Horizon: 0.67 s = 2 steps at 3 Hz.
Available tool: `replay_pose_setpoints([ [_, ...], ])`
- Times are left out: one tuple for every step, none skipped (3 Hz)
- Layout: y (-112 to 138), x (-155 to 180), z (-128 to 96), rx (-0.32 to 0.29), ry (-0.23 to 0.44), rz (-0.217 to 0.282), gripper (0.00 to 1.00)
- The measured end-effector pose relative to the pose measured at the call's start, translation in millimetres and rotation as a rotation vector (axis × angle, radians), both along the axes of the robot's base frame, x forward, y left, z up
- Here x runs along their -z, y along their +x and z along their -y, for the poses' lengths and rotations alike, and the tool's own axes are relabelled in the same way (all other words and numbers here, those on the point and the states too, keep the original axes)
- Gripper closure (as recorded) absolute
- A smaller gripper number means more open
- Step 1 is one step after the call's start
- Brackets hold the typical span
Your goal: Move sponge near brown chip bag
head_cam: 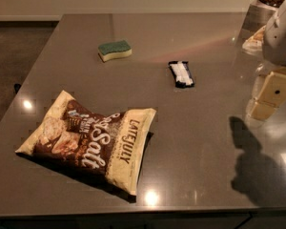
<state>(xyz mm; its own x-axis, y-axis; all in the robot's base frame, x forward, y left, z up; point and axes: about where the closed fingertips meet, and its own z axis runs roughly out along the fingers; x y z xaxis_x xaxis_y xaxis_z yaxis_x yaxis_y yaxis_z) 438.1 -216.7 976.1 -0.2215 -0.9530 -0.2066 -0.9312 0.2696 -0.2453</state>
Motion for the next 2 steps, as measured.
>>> replay_pose_setpoints([
  [4.0,0.3,-2.7,0.001,0.008,0.001,0.00],
  [26.2,3.0,-17.5,0.007,0.050,0.004,0.00],
])
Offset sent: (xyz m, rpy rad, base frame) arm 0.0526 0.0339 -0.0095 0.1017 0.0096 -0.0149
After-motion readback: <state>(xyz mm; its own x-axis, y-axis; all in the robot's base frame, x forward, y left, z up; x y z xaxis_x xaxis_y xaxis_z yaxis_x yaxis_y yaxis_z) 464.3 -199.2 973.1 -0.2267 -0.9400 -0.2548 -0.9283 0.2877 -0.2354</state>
